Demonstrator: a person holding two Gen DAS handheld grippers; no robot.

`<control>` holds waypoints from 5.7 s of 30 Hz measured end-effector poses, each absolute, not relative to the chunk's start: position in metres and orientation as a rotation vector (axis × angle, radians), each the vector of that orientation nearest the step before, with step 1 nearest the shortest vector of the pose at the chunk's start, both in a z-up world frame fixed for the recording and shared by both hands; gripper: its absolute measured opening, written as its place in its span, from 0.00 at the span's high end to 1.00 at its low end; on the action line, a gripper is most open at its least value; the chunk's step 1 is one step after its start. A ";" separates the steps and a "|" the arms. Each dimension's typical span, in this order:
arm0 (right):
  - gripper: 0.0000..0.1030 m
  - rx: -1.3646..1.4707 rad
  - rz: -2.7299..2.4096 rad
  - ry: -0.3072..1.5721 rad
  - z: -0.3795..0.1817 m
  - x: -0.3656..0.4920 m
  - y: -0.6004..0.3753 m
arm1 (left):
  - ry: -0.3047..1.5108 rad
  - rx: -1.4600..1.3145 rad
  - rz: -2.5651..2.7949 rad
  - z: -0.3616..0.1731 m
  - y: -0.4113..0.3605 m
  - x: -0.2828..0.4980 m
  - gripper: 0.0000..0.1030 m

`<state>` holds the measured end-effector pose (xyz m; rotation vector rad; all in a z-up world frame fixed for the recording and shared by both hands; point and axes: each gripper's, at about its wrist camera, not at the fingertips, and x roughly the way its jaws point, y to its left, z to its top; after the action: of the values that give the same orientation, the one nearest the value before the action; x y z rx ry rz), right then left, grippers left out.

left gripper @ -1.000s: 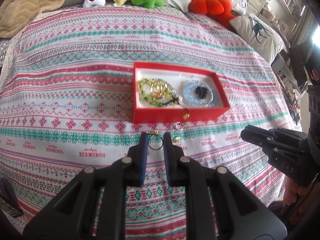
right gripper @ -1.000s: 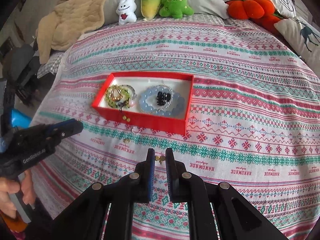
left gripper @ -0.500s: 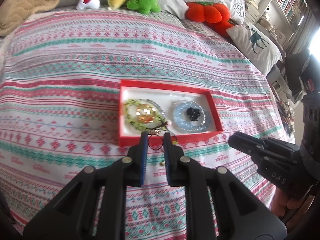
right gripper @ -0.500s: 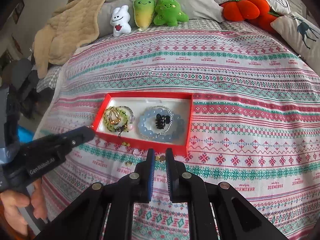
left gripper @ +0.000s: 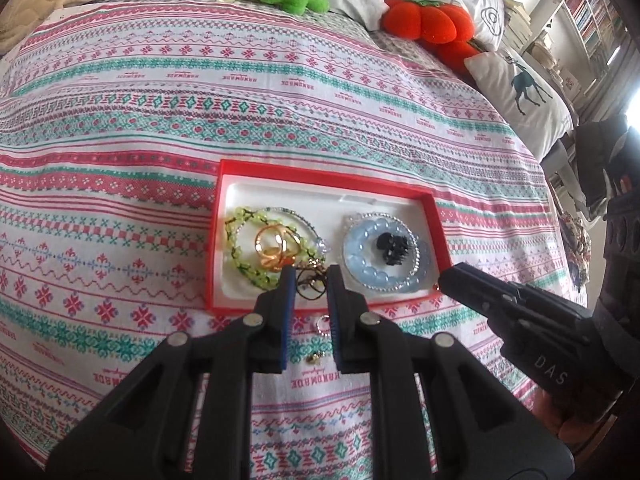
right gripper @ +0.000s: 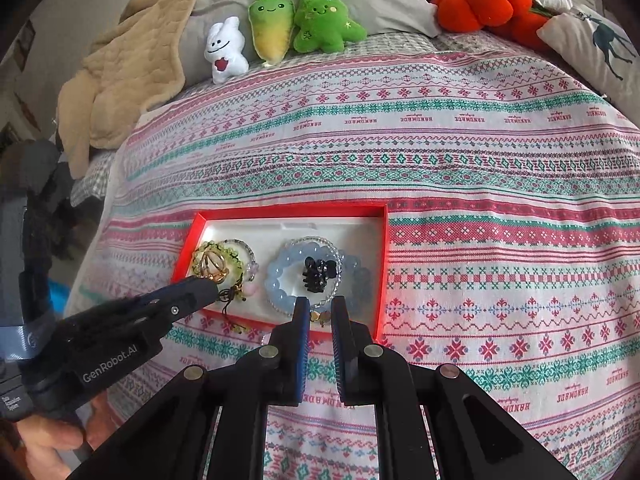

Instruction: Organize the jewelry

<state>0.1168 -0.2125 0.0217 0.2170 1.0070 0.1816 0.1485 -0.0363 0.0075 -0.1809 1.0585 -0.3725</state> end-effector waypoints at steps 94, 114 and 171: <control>0.26 -0.019 0.112 1.052 -0.033 0.066 -0.230 | 1.046 0.173 -0.509 -0.044 -0.073 0.097 0.94; 0.39 0.032 0.170 1.042 -0.051 0.093 -0.153 | 1.054 0.108 -0.354 -0.021 -0.018 0.100 0.94; 0.93 -0.022 0.209 0.993 -0.054 0.108 -0.123 | 1.103 0.071 -0.313 -0.028 0.006 0.097 0.94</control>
<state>0.1078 -0.1234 -0.0540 -0.0217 0.9935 0.2094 0.0969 0.0055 -0.0281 0.0705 1.1027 -0.3130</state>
